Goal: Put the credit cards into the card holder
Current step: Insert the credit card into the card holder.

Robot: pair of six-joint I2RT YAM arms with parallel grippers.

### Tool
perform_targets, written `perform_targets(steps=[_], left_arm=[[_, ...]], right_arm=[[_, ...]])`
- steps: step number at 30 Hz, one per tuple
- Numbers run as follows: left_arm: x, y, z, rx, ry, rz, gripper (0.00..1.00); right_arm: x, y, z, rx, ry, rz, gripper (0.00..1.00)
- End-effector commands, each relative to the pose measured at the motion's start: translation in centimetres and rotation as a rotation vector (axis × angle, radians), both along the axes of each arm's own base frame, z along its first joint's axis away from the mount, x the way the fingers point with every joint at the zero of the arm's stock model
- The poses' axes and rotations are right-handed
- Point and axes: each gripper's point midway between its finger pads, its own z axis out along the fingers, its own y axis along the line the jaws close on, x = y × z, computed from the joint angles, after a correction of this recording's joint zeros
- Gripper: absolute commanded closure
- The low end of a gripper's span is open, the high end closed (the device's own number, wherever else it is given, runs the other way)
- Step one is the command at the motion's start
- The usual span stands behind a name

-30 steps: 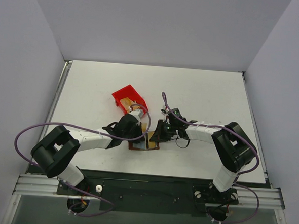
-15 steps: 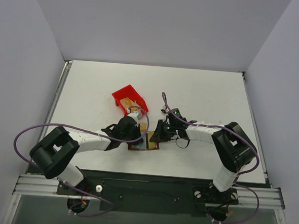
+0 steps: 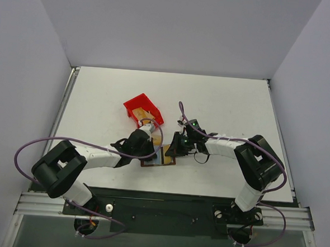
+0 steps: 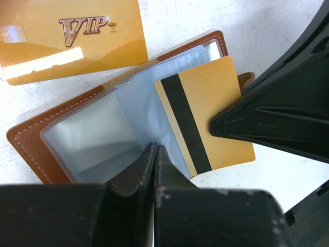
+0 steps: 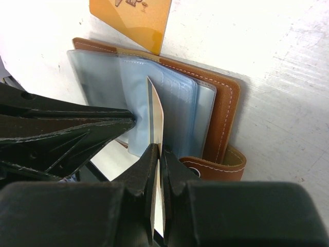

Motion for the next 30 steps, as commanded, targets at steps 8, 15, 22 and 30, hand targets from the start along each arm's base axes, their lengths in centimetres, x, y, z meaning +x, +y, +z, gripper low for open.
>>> perform_targets(steps=[8, 15, 22, 30], left_arm=[[-1.1, 1.4, -2.7, 0.065, 0.049, 0.013, 1.0], [-1.3, 1.4, -2.7, 0.062, 0.052, 0.011, 1.0], [-1.3, 1.5, -2.7, 0.064, 0.054, 0.01, 1.0], [-1.2, 1.4, -2.6, 0.062, 0.052, 0.011, 1.0]], right_arm=[[0.1, -1.2, 2.6, -0.002, -0.086, -0.023, 1.0], [0.5, -2.5, 3.1, -0.018, -0.087, -0.058, 1.0], [0.0, -2.8, 2.0, -0.035, -0.055, -0.058, 1.0], [-0.3, -3.5, 1.5, -0.062, -0.048, -0.057, 1.0]])
